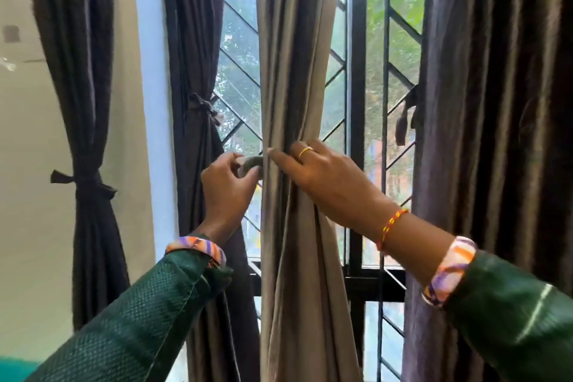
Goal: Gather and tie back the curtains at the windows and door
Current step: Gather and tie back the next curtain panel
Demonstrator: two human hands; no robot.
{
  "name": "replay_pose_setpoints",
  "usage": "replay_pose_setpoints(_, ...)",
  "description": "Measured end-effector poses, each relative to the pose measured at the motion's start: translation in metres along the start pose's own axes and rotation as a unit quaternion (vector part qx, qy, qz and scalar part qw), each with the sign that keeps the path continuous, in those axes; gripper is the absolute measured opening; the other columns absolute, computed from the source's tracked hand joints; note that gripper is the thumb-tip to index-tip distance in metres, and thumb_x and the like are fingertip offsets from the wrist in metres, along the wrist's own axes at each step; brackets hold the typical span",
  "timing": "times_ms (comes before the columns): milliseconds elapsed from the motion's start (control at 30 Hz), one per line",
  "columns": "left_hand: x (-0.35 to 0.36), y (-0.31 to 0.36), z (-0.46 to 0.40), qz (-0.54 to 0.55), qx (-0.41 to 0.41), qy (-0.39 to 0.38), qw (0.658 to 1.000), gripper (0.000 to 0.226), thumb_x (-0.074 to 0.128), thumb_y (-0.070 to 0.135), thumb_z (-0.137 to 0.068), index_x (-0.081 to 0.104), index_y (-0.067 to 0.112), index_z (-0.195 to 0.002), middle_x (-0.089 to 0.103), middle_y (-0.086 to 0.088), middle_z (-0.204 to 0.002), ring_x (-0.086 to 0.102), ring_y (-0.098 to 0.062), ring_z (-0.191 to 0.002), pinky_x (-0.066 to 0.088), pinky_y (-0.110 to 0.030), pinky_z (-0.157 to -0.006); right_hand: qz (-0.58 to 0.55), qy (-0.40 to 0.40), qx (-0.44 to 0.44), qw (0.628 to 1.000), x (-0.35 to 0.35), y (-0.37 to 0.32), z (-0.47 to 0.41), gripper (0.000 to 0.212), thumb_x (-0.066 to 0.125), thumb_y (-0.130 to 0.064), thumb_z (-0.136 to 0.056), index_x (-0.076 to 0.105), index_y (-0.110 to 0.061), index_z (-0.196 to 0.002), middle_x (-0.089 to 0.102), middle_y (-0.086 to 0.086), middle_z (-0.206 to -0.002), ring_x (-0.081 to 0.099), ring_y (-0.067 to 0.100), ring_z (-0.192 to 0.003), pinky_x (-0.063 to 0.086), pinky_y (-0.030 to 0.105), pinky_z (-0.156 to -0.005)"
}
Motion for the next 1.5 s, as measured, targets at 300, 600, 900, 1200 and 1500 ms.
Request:
replay_pose_setpoints(300, -0.013, 0.027, 0.027, -0.003, 0.293, -0.132, 0.947, 0.010, 0.065, 0.011, -0.074, 0.071, 0.005, -0.078, 0.063, -0.008, -0.084, 0.055, -0.014, -0.077, 0.043, -0.018, -0.069, -0.370, -0.004, 0.281, 0.886, 0.030, 0.006, -0.014, 0.018, 0.057, -0.001, -0.076, 0.056, -0.014, -0.088, 0.064, 0.009, -0.082, 0.062, 0.028, -0.077, 0.050, 0.037, -0.066)
replay_pose_setpoints(600, 0.013, 0.062, 0.026, -0.132, 0.404, -0.138, 0.895, 0.026, 0.053, 0.033, -0.074, 0.074, 0.018, -0.067, 0.046, -0.016, -0.131, 0.044, -0.030, -0.113, 0.051, -0.034, -0.072, -0.640, 0.057, 0.499, 0.581, 0.003, 0.011, -0.004, 0.037, 0.070, 0.008, -0.073, 0.045, -0.016, -0.085, 0.057, 0.007, -0.067, 0.054, 0.013, -0.049, 0.040, 0.019, -0.040)
replay_pose_setpoints(900, 0.025, 0.071, 0.029, 0.097, 0.133, -0.116, 0.980, 0.024, 0.061, 0.006, -0.064, 0.075, 0.011, -0.082, 0.067, -0.014, -0.080, 0.065, -0.022, -0.074, 0.052, -0.032, -0.069, -0.634, -0.019, 0.394, 0.665, -0.013, 0.021, 0.015, 0.028, 0.062, 0.002, -0.085, 0.057, -0.004, -0.111, 0.065, 0.011, -0.095, 0.063, 0.017, -0.082, 0.052, 0.026, -0.080)
replay_pose_setpoints(1200, 0.022, 0.068, 0.022, 0.262, -0.111, -0.214, 0.935, 0.025, 0.080, 0.020, -0.046, 0.072, 0.015, -0.069, 0.064, -0.005, -0.064, 0.057, -0.016, -0.064, 0.049, -0.027, -0.065, -0.408, -0.024, 0.313, 0.858, -0.011, 0.040, 0.019, 0.017, 0.070, -0.001, -0.074, 0.074, -0.006, -0.090, 0.071, 0.002, -0.082, 0.061, -0.007, -0.071, 0.044, 0.004, -0.070)
replay_pose_setpoints(1500, 0.005, 0.077, 0.009, 0.014, 0.084, -0.189, 0.978, 0.025, 0.073, 0.030, -0.051, 0.062, 0.009, -0.059, 0.061, -0.012, -0.057, 0.053, -0.018, -0.056, 0.044, -0.029, -0.056, -0.334, -0.006, 0.283, 0.899, 0.005, 0.032, 0.014, 0.005, 0.048, -0.015, -0.093, 0.052, -0.012, -0.091, 0.061, 0.012, -0.082, 0.057, 0.033, -0.075, 0.048, 0.047, -0.070)
Point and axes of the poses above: each hand's wrist, its own z-axis away from the middle knuckle, its own x-axis out of the palm, y = z × x, the point moved 2 cm from there along -z, towards the middle knuckle
